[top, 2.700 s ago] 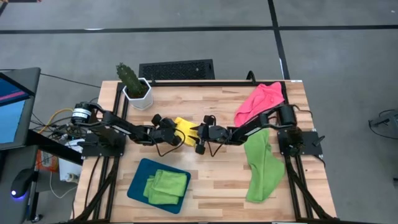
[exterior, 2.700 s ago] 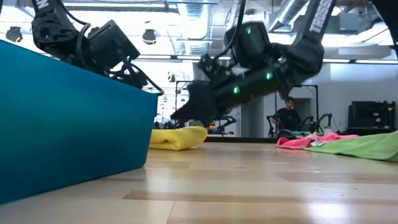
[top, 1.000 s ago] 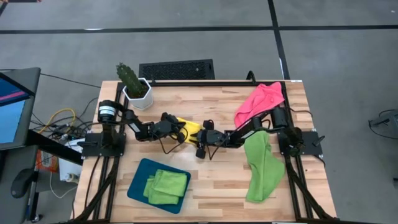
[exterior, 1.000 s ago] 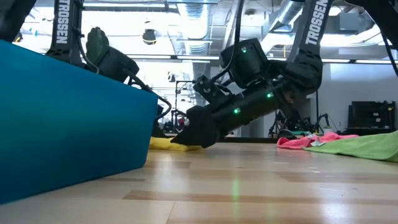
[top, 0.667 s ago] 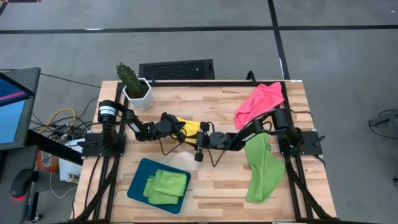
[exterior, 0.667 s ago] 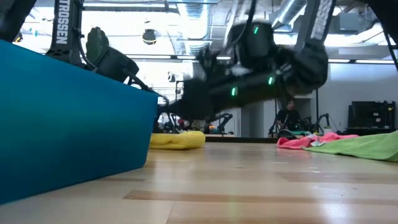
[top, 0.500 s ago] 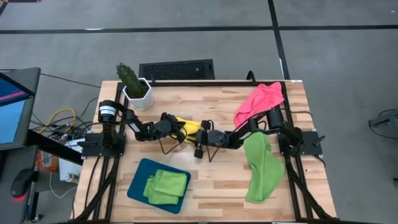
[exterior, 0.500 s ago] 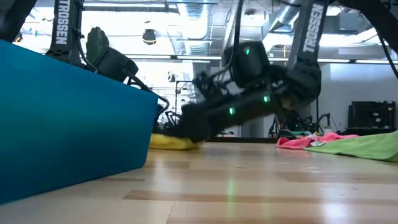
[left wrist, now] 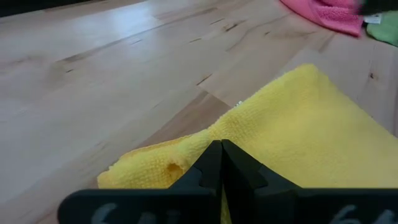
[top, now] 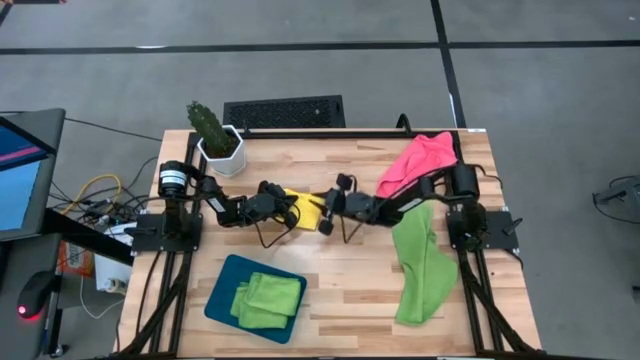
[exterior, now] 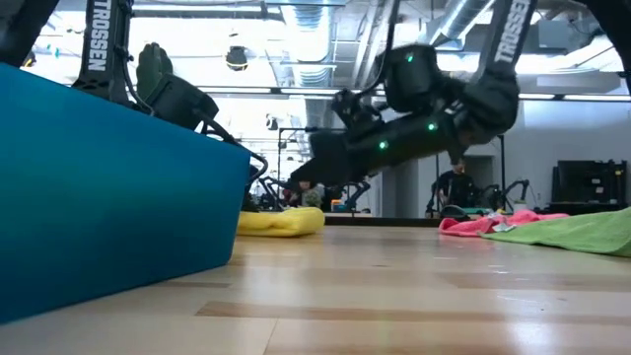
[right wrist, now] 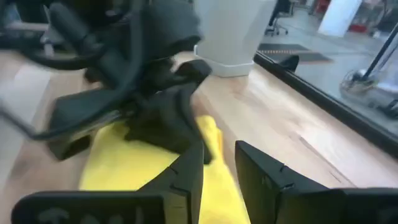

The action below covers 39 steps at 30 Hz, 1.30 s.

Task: Fold microfiber towels
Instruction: Stack the folded yellow microfiber on the green microfiber cloth in the blue bin

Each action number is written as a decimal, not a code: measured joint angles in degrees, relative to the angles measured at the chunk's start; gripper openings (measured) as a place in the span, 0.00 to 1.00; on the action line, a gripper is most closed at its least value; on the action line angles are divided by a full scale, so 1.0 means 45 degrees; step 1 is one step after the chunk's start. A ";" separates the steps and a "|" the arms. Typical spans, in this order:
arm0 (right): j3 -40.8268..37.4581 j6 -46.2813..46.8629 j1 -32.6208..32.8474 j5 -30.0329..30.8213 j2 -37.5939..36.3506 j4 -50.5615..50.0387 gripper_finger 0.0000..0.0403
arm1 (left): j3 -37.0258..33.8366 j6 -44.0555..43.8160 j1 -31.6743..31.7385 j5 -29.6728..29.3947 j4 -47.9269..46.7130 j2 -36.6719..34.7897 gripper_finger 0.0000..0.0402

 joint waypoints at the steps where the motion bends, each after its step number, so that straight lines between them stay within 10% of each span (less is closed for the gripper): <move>1: 0.0005 0.0277 -0.0158 -0.0360 0.0165 0.0167 0.29 | 0.0000 0.0000 0.0000 0.0000 0.0001 0.0000 0.00; 12: 0.0103 0.1963 -0.0520 -0.0705 0.2129 0.0470 0.29 | 0.0000 -0.0106 -0.0005 -0.0019 0.0050 0.0000 0.00; 21: -0.0494 0.4152 -0.0652 -0.0202 -0.2897 -0.4299 0.31 | 0.0005 -0.1380 -0.0100 -0.0059 -0.0016 0.0000 0.00; 28: -0.0359 0.8542 0.0149 -0.0416 -0.4380 -0.9917 0.50 | 0.0055 -0.2138 -0.0458 -0.0327 -0.0118 -0.0010 0.00; 39: -0.0296 1.3428 0.0401 -0.0965 -0.2455 -0.7429 0.73 | 0.0969 -0.2361 -0.0981 -0.0703 -0.1656 -0.0019 0.00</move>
